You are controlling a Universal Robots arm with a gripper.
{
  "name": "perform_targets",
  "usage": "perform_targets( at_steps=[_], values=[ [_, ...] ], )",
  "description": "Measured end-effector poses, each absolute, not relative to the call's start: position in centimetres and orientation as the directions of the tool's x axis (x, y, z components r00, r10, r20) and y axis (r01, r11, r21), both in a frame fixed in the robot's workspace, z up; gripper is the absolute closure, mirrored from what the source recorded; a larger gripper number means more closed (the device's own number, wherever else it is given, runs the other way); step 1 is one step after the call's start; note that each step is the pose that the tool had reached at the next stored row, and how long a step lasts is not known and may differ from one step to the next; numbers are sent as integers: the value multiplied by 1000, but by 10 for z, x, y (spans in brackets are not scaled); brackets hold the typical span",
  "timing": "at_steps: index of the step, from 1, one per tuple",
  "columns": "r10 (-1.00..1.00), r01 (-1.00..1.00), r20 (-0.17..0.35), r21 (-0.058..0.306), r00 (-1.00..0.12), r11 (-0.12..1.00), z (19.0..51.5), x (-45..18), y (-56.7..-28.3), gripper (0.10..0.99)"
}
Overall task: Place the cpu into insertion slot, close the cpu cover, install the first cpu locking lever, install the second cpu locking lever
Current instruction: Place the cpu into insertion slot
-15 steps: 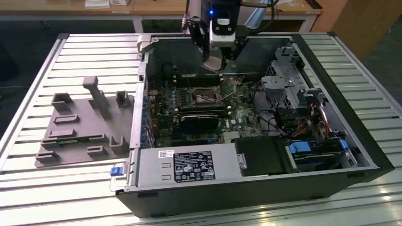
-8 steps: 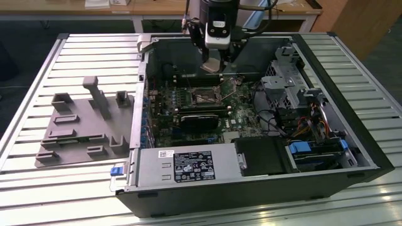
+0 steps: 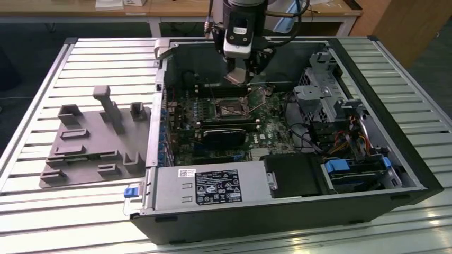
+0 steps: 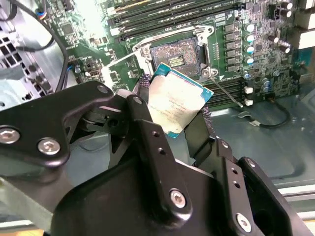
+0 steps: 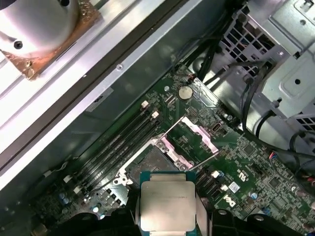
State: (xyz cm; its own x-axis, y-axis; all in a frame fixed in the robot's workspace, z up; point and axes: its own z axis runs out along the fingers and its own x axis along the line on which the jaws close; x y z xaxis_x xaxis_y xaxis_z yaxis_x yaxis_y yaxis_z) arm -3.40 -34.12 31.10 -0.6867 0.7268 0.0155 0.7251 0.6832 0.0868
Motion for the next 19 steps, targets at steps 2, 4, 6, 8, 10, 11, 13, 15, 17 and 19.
perform_targets(
  at_steps=[2,4,6,8,10,11,13,15,17,19],
  values=[
    [744,742,16,87,-668,665,309,-35,-341,553],
    [769,767,16,87,-639,636,307,-35,-341,553],
    [787,785,16,87,-616,613,305,-35,-341,553],
    [806,804,15,87,-591,588,303,-35,-341,553],
    [823,821,16,87,-568,564,302,-36,-341,553],
    [831,829,16,87,-556,553,301,-36,-341,553],
    [848,846,16,87,-530,527,299,-36,-341,553],
    [863,861,16,87,-505,502,297,-36,-341,553],
    [878,876,16,87,-478,475,295,-36,-341,553],
    [894,891,16,87,-448,445,294,-36,-341,553]
  ],
)
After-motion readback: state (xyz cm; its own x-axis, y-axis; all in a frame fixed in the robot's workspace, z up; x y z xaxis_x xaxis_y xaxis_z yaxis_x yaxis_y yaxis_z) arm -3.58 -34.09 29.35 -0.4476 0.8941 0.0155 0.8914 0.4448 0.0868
